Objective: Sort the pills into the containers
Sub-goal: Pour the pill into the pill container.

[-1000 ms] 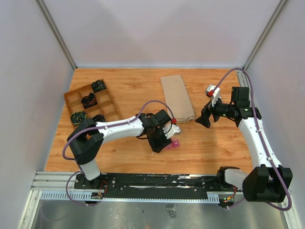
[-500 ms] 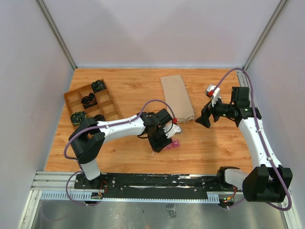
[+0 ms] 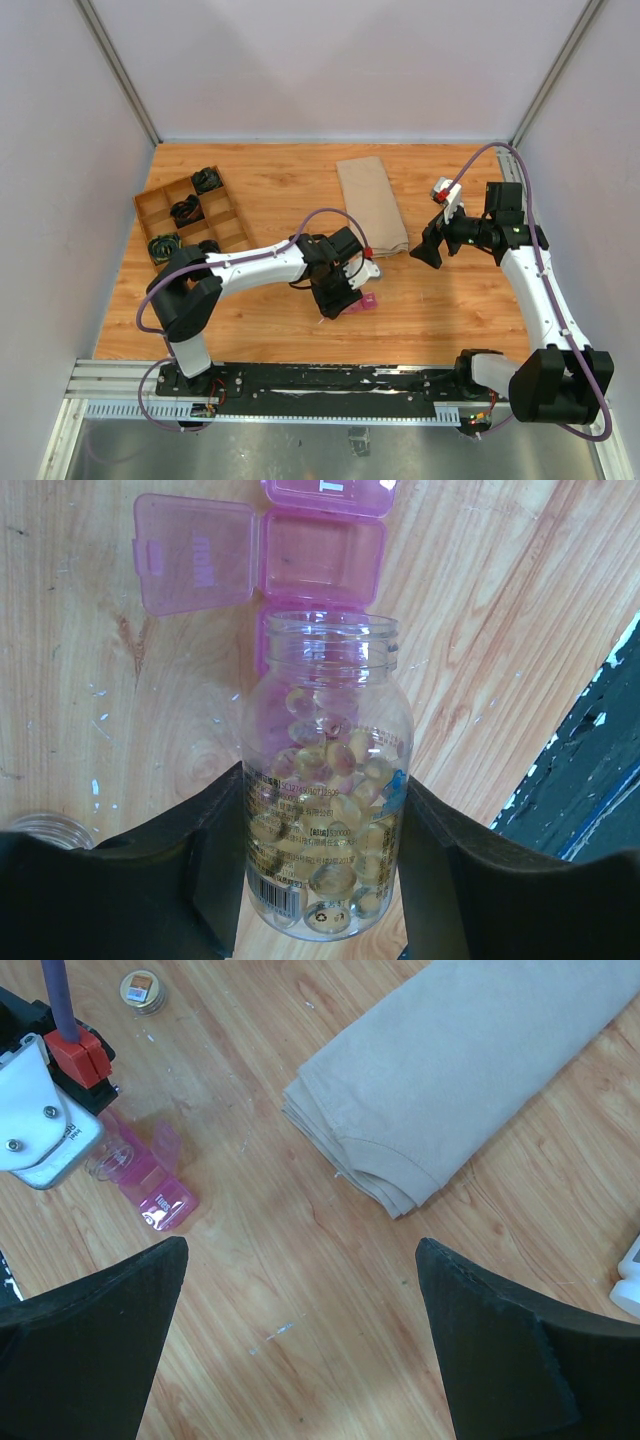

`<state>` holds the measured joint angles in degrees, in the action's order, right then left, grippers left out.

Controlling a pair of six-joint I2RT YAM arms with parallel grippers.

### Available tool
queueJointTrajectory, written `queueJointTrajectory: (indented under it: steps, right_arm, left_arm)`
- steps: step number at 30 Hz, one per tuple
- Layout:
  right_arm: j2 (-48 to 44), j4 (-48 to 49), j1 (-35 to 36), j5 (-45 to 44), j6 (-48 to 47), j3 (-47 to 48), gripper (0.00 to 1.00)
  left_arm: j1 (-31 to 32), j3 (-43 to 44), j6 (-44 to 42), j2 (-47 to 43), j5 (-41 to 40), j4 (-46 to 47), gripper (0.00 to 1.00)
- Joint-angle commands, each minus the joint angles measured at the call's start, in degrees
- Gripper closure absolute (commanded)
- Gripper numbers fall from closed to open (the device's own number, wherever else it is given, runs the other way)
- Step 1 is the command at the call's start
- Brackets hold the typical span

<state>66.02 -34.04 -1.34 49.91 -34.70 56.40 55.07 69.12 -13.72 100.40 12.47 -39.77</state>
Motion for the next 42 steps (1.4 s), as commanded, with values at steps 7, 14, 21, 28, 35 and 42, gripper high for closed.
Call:
queueJointTrajectory:
  steps: [7, 14, 21, 28, 35, 42]
  right_arm:
    - [0.3, -0.7, -0.9, 1.3, 0.5, 1.1, 0.01]
    - [0.2, -0.8, -0.9, 1.2, 0.3, 1.2, 0.01]
    - [0.2, -0.8, -0.9, 1.3, 0.3, 1.2, 0.01]
    - [0.3, -0.8, -0.9, 1.3, 0.3, 1.2, 0.01]
    - [0.3, -0.8, -0.9, 1.3, 0.3, 1.2, 0.01]
    - [0.2, -0.9, -0.9, 1.3, 0.4, 1.2, 0.01]
  left_arm:
    - [-0.3, 2.3, -0.7, 1.2, 0.0, -1.6, 1.00]
    - [-0.3, 2.6, -0.5, 1.5, 0.0, -2.0, 1.00]
    - [-0.4, 2.4, -0.5, 1.6, -0.1, -1.9, 1.00]
    - [-0.3, 2.7, -0.5, 1.4, 0.1, -2.0, 1.00]
    - [-0.7, 2.1, 0.2, 0.6, 0.2, -1.6, 1.00]
    - [-1.0, 1.0, 0.4, -1.6, 1.5, -0.6, 1.00]
